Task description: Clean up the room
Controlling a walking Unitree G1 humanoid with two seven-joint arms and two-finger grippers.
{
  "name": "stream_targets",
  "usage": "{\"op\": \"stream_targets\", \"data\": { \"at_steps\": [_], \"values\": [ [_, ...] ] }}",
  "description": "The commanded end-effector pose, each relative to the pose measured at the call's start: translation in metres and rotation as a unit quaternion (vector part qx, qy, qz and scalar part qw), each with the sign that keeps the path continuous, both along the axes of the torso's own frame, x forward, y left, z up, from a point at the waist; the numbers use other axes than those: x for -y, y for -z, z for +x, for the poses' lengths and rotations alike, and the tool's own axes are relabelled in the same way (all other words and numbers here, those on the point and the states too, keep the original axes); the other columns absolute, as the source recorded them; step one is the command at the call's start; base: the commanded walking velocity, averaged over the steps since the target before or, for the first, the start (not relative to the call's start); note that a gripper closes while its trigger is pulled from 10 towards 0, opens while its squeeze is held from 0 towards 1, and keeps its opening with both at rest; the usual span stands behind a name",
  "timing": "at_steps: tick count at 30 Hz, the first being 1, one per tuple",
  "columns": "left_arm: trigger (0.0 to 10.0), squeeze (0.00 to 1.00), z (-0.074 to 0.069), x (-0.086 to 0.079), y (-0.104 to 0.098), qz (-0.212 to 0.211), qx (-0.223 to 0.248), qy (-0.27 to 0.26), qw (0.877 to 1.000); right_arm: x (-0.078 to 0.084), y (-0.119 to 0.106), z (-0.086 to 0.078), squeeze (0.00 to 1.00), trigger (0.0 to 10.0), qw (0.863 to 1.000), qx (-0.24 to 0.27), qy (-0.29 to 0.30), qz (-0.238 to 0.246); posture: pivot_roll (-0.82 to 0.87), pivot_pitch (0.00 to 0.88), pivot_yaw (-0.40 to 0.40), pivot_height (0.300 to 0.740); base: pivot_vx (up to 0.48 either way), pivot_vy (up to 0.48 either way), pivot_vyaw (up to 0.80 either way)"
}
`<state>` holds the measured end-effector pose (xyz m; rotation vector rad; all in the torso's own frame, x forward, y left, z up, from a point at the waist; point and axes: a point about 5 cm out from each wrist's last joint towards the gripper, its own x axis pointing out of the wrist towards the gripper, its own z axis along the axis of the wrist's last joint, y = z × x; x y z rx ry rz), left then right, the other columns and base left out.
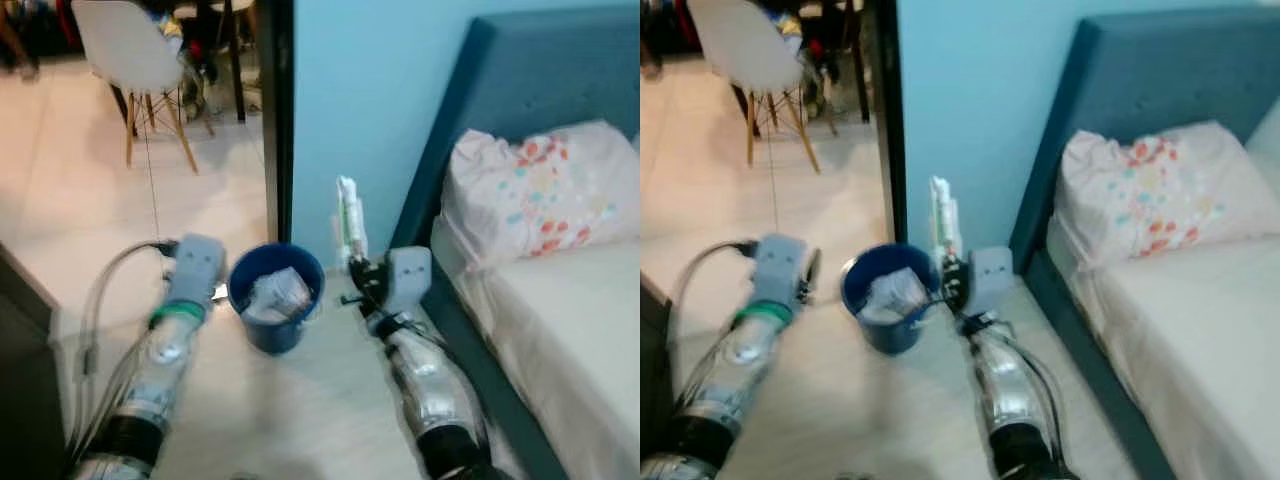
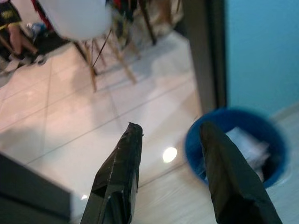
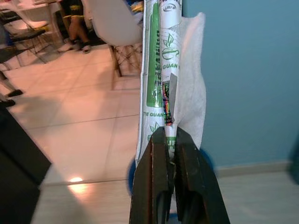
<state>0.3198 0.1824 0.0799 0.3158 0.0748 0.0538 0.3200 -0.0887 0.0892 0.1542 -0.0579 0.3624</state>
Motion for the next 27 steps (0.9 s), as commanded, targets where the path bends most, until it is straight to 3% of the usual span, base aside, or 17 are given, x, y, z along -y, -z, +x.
{"op": "stream_targets", "data": {
  "at_steps": [1, 4, 12, 19, 25, 27],
  "values": [
    [10.0, 0.0, -0.001, 0.008, 0.003, 0.004, -0.001, 0.014, 1.0, 0.012, 0.008, -0.002, 0.0, 10.0, 1.0, -0.015, 0.019, -0.001, -0.01, 0.002, 0.062, 0.735, 0.465, 0.0, 0.0],
    [10.0, 0.0, -0.004, 0.004, 0.011, 0.029, -0.016, 0.021, 0.999, 0.019, 0.015, -0.002, 0.0, 10.0, 0.999, -0.034, 0.034, 0.001, -0.01, 0.002, 0.064, 0.735, 0.469, 0.0, 0.0],
    [10.0, 0.0, -0.01, -0.007, 0.025, 0.073, -0.048, 0.046, 0.995, 0.038, 0.035, -0.006, 0.0, 10.0, 0.994, -0.072, 0.058, -0.057, -0.01, 0.008, 0.07, 0.735, 0.469, 0.0, 0.0],
    [10.0, 0.0, -0.013, -0.014, 0.027, 0.081, -0.049, 0.044, 0.995, 0.031, 0.036, -0.01, 0.0, 10.0, 0.996, -0.07, 0.002, -0.055, -0.01, 0.009, 0.071, 0.735, 0.469, 0.0, 0.0],
    [10.0, 0.0, -0.015, -0.015, 0.028, 0.084, -0.047, 0.045, 0.994, 0.025, 0.039, -0.011, 0.0, 10.0, 0.994, -0.073, -0.03, -0.079, 0.01, 0.011, 0.069, 0.735, 0.469, 0.0, 0.0],
    [10.0, 0.0, -0.015, -0.014, 0.029, 0.083, -0.048, 0.048, 0.994, 0.024, 0.047, -0.014, 0.0, 10.0, 0.988, -0.095, -0.05, -0.11, 0.01, 0.011, 0.071, 0.735, 0.465, 0.0, 0.0]
  ]
}}
